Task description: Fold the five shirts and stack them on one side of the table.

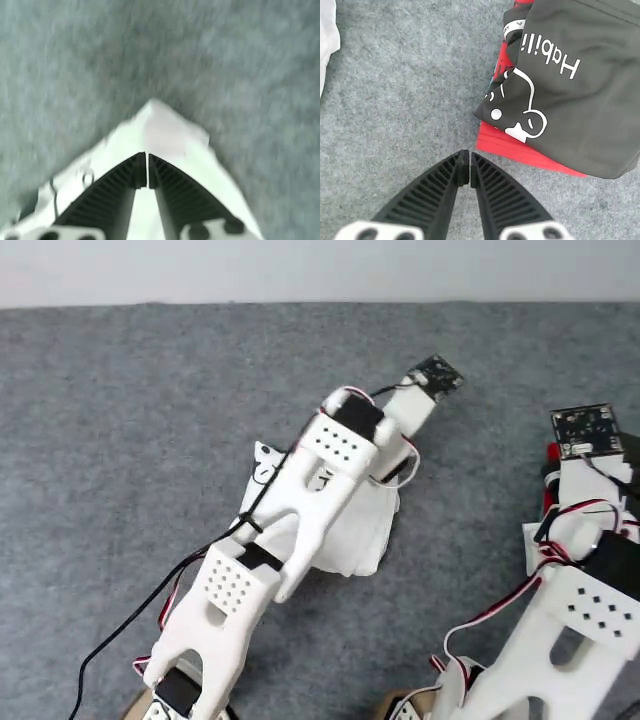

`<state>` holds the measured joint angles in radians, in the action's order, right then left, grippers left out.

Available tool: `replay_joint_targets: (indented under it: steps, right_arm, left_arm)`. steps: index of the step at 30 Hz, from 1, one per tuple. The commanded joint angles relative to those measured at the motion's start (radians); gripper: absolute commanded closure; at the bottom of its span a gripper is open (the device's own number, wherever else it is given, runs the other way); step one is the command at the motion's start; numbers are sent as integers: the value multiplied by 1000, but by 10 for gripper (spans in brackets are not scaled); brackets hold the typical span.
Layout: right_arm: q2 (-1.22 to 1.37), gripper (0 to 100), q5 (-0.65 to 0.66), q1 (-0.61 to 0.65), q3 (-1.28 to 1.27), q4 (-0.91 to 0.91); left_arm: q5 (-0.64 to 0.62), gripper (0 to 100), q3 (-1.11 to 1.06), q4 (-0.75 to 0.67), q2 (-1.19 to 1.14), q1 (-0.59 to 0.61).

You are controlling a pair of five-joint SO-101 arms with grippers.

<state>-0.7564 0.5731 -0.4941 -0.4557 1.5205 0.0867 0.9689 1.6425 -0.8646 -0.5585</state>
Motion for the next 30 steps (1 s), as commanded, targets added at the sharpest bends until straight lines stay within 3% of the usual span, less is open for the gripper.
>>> replay_joint_targets:
  steps: [1, 13, 19, 25, 30]
  right_arm:
    - [-28, 985, 9, -13, 8, -10]
    - [-28, 985, 8, -13, 8, -12]
    - [-28, 985, 8, -13, 8, -13]
    - [-28, 985, 9, -13, 8, -10]
    - [-28, 985, 9, -13, 8, -10]
  left_arm:
    - [35, 985, 42, 118, 52, 14]
    - [43, 985, -496, 114, 325, 46]
    - [87, 985, -685, 112, 259, -48]
    - [37, 985, -553, 109, 181, -167]
    - [-3, 985, -366, 112, 138, -157]
